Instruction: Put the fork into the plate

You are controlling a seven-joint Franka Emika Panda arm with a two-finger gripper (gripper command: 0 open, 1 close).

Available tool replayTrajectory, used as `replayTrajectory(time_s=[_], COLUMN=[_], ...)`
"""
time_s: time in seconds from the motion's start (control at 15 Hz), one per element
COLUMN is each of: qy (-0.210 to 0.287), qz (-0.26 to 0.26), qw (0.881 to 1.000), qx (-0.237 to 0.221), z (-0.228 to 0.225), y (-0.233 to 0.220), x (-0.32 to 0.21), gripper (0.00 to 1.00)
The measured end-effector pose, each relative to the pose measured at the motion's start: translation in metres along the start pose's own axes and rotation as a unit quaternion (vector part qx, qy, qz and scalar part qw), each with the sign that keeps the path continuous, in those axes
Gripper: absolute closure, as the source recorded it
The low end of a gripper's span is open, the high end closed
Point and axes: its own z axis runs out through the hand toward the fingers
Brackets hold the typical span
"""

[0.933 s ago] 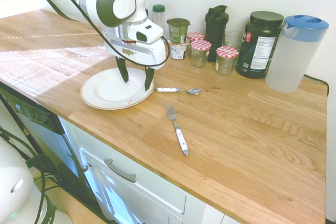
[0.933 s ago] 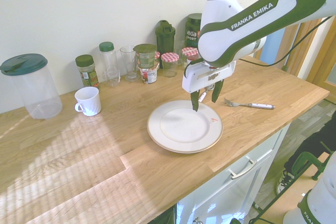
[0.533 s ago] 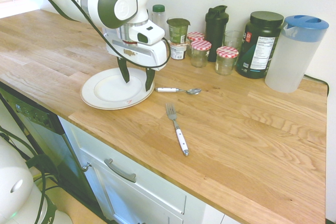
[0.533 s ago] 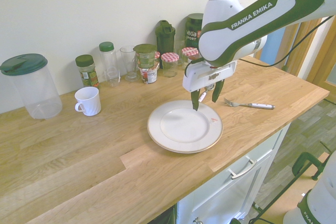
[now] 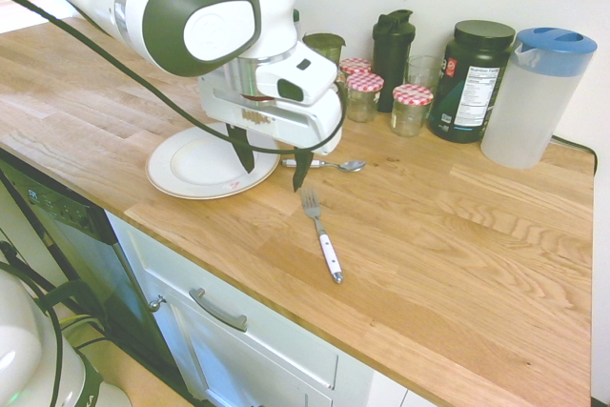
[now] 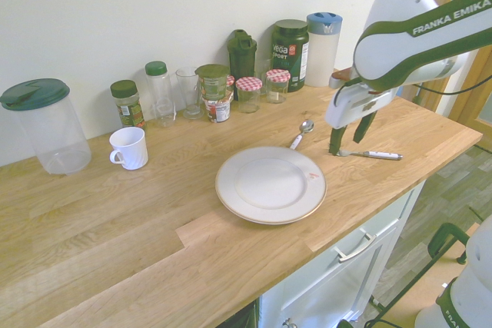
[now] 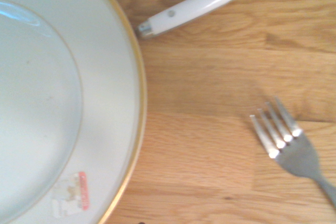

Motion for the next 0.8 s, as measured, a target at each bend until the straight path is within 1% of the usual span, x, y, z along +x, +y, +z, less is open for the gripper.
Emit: replayTrajectory(time_s=[0.13, 0.33, 0.6, 0.8], qy=[0.005, -0.006, -0.017, -0.015], qz=[-0.019, -0.062, -0.094, -0.104], qw=[1.000, 0.998, 0.994, 0.993], qx=[-0.011, -0.029, -0.045, -0.050], z=[-0.002, 0.009, 0.032, 0.036], y=[0.024, 0.047, 0.051, 0.050], x=[0.011, 0.021, 0.028, 0.029], gripper=[0.00, 0.00, 0.00, 0.00])
